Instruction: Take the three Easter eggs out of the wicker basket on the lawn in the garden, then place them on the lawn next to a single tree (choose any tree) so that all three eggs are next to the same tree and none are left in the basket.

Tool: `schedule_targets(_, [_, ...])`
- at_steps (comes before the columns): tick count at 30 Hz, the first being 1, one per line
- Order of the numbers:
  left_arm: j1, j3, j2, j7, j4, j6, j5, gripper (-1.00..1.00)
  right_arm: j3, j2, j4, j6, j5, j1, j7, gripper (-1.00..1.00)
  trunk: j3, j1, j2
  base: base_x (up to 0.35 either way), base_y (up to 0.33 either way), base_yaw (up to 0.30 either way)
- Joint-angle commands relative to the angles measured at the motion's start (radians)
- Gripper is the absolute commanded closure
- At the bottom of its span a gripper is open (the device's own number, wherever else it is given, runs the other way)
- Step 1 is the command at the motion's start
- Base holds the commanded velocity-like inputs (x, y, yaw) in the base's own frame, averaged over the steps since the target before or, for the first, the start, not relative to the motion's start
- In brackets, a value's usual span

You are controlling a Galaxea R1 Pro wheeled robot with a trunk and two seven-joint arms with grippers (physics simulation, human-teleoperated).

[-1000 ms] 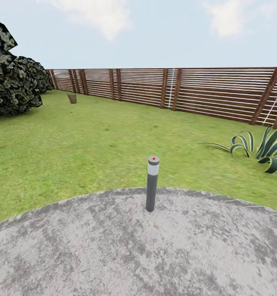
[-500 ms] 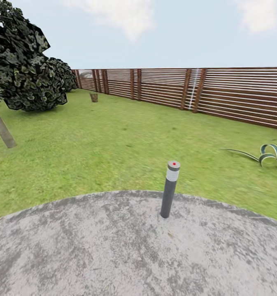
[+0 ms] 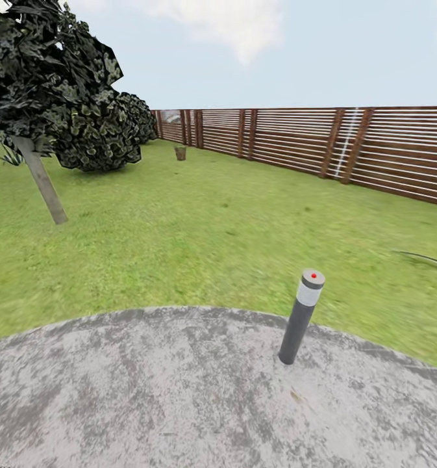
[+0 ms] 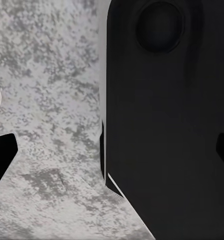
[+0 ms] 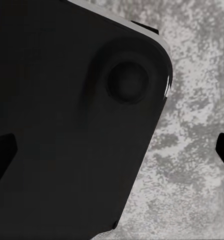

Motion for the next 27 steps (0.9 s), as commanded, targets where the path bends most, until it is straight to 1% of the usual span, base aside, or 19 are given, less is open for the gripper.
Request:
schedule_targets(1, [0.001,0.001,0.000,0.000,-0.002,-0.001,0.001,-1.00,-0.001,0.000,0.000,-0.002,0.010,0.000,0.001,-1.00,-0.001,0.001,0.000,0.319,0.000,0.292])
schedule_targets(23, [0.001,0.001,0.000,0.000,-0.002,-0.001,0.001,-1.00,-0.001,0.000,0.000,-0.003,0.010,0.000,0.001,-1.00,-0.001,0.001,0.000,0.323,0.000,0.292])
schedule_targets(27, [0.001,0.001,0.000,0.000,-0.002,-0.001,0.001,-1.00,-0.001,0.000,0.000,-0.002,0.010,0.000,0.001,-1.00,-0.001,0.001,0.000,0.323,0.000,0.117])
